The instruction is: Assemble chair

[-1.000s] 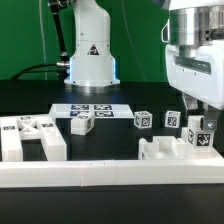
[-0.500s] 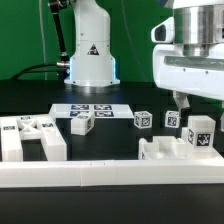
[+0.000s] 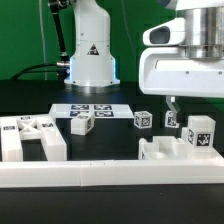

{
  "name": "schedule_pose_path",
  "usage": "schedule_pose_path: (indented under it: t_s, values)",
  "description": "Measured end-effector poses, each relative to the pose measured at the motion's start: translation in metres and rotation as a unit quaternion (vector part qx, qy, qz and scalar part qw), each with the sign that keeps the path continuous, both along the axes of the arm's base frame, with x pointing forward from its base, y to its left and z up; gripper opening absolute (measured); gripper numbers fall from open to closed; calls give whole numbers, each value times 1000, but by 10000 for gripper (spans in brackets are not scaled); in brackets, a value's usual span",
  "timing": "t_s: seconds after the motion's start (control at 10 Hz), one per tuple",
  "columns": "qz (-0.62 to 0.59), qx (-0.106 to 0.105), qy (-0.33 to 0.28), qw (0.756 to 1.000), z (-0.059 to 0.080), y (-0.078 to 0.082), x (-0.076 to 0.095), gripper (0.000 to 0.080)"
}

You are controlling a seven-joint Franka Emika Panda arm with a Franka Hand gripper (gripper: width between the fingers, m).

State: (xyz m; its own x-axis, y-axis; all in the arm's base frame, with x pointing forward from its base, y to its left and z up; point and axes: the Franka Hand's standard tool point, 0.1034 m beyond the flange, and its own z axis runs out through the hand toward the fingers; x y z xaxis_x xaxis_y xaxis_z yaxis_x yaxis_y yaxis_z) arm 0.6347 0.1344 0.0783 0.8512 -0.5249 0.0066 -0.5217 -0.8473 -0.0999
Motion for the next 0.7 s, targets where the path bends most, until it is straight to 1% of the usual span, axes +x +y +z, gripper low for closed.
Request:
schedule_pose_path:
  t_s: [0.2, 0.4, 0.5, 0.6, 0.7]
  values:
    - [94, -11, -8, 995, -2, -1, -1, 649]
    - [173, -18, -13, 985, -2, -5, 0, 649]
    - [228, -31, -16, 973, -2, -6, 0, 649]
    - [252, -38, -16, 967, -2, -7, 0, 649]
    - [254, -39, -16, 966, -2, -6, 0, 622]
